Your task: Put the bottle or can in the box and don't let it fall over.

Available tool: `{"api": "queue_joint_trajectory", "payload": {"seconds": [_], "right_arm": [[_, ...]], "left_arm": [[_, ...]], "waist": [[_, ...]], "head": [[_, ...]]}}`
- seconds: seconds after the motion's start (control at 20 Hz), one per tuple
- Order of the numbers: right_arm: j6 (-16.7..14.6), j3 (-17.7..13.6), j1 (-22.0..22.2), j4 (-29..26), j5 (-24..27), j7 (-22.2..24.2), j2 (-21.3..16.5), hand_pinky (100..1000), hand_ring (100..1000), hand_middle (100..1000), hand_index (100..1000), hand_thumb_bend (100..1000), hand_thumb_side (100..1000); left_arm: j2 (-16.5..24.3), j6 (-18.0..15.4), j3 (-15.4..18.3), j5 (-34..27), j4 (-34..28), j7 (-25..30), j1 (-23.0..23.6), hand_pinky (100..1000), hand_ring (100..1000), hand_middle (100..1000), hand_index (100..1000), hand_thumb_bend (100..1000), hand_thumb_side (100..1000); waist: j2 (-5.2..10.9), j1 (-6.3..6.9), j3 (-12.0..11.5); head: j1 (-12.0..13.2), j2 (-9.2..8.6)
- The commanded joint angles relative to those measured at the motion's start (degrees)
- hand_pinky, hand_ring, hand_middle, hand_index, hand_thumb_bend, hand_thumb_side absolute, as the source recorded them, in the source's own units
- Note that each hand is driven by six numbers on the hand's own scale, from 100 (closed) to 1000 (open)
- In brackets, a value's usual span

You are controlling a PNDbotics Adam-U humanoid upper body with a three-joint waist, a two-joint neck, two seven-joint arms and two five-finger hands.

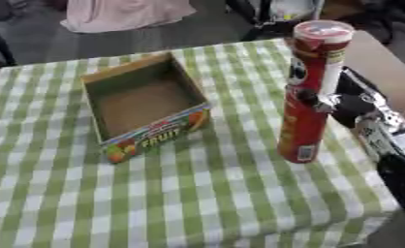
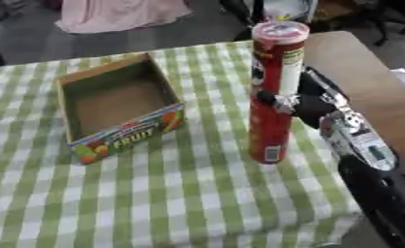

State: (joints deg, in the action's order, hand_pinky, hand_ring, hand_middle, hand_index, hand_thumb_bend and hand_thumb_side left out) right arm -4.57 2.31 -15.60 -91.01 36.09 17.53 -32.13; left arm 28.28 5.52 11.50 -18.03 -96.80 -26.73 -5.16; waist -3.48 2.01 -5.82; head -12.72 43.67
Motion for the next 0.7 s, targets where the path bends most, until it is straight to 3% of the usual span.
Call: {"api": "queue_joint_trajectory", "payload": {"seconds": [0.05,0.4,0.7], "right_arm": [[0.4,0.4,-2.6,-1.6,-0.3,-0.8,-2.0,255,473,554,504,411,100],[1.9,2.4,-9.7,-1.4,-1.3,-1.5,-0.8,264,478,559,509,427,100],[2.7,3.6,-16.9,0.2,-3.0,-2.5,2.7,272,481,560,513,434,100]], "left_arm": [[1.5,-0.1,0.3,0.2,-0.8,0.1,-0.5,762,782,713,748,668,619],[1.4,0.0,0.1,0.2,-0.9,0.3,-0.8,762,781,713,747,665,617],[1.3,0.0,0.0,0.1,-0.9,0.4,-0.9,762,781,713,747,663,616]], "waist": [[0.48,-0.08,-0.2],[0.51,-0.39,-0.8],[0.45,-0.65,-1.6]], "head": [[0.0,-0.31],[-0.4,-0.37],[-0.8,-0.31]]}}
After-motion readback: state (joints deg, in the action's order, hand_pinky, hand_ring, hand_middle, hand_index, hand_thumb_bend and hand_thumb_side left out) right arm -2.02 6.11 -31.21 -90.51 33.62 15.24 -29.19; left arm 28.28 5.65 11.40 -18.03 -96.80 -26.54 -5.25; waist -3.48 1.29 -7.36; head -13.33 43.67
